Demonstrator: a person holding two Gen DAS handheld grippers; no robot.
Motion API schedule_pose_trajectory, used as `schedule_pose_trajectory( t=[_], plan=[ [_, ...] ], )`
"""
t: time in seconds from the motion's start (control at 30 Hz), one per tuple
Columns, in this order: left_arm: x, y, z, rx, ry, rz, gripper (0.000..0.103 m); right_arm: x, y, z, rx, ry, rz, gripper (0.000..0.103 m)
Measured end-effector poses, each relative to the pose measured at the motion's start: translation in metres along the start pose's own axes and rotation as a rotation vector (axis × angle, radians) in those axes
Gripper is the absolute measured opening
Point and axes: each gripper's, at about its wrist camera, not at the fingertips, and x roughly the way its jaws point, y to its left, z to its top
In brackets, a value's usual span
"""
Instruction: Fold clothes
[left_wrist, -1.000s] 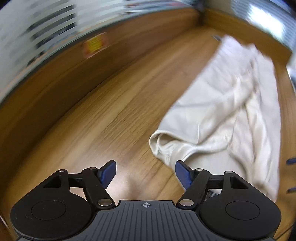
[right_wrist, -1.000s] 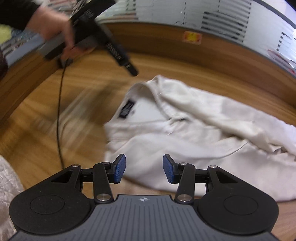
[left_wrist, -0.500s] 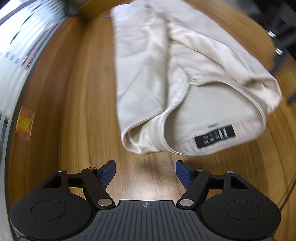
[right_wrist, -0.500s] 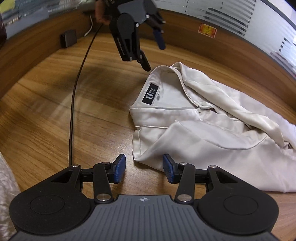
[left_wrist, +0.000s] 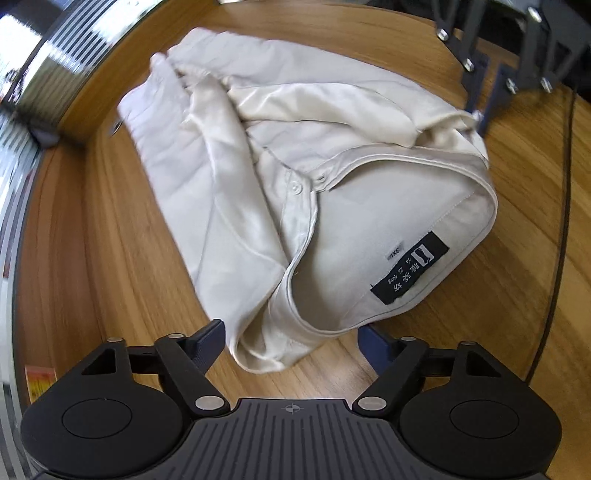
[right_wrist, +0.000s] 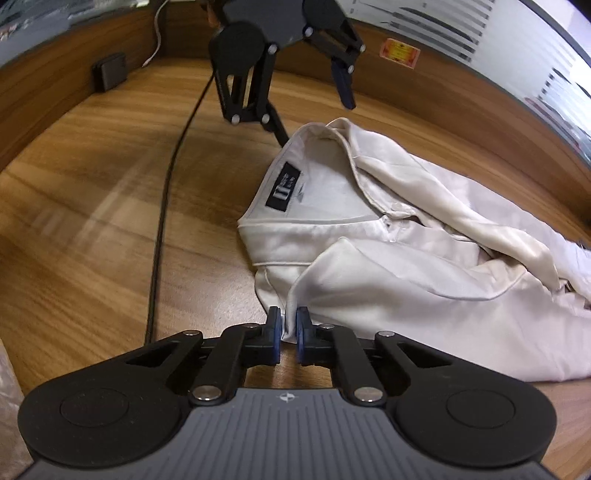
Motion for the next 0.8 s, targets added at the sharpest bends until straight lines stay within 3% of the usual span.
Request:
schedule_pose_trajectory(
  t=[0.07,0.13,0.23,0.57,0.8],
  plan=[
    [0.003,-0.002,0.001,0.024,-0.005,-0.018,0.061,-0.005,-0.004,0.002,0.031,-0.011,-0.001,0.005],
    [0.004,0.0,0.002,0.039,-0.01,-0.046,0.03,-0.011,-0.01,0.005,0.07,-0.026,0.002,0.005],
    [0.001,0.004,0.004,0.047,-0.035,-0.036,0.018,-0.024,-0.021,0.011,0.139,-0.054,0.012,0.004],
    [-0.018,0.032,0.035,0.069,-0.085,0.156,0.017,-0.056,-0.09,0.016,0.337,-0.105,-0.052,0.004],
    [-0.014,0.063,0.073,0.048,-0.088,0.209,0.016,-0.063,-0.148,0.001,0.439,-0.123,-0.083,0.003]
  ],
)
